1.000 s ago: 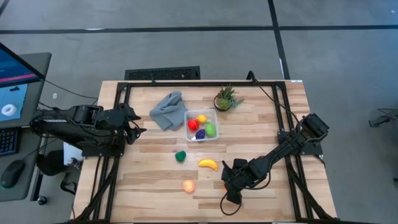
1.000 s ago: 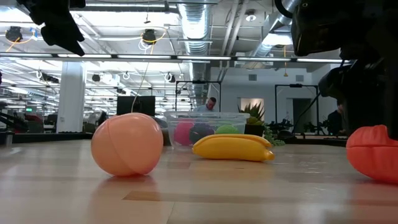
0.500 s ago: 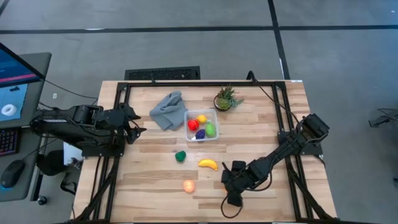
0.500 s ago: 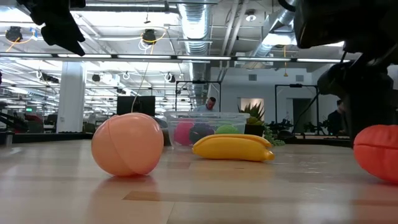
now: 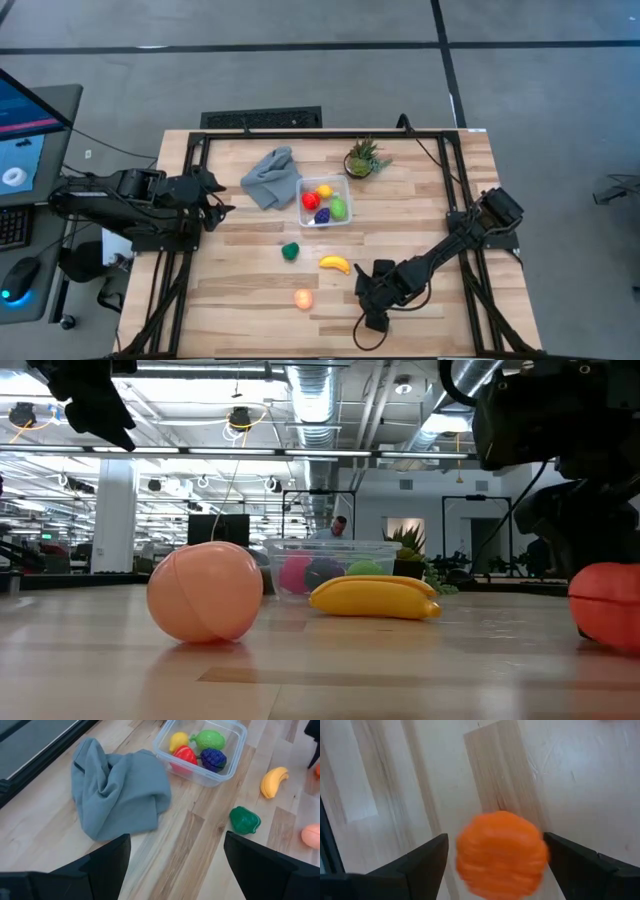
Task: Pick and placing Produce into tupperware
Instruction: Put the orange bell pepper into the transparent bin
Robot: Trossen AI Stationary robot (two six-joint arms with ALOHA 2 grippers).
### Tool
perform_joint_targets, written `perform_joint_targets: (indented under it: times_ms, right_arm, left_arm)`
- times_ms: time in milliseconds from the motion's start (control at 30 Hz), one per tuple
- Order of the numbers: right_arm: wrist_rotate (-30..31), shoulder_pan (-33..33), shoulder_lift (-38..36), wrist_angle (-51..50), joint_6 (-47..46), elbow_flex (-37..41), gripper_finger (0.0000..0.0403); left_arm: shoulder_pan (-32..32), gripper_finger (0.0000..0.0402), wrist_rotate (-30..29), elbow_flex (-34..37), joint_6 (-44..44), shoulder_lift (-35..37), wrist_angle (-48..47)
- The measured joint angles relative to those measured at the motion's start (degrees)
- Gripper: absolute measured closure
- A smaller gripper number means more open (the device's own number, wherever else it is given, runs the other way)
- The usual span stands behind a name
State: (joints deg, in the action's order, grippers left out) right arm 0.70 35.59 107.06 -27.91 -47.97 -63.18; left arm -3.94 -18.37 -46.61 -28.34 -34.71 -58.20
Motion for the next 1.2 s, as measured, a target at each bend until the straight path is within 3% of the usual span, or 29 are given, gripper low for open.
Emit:
perform_joint_targets:
  times_ms: [833, 1200]
  right_arm:
    - [1.2, -0.7, 0.1, -1.5, -0.7, -0.2, 0.0074]
    - [1.7, -0.8, 0.2, -1.8, -1.6, -0.1, 0.0122]
  left_arm:
    - [0.0, 0.0093, -1.6, 0.0, 0.2, 0.0, -1.3]
    - [0.0, 0.0093, -1.6, 0.0, 0.1, 0.0, -1.3]
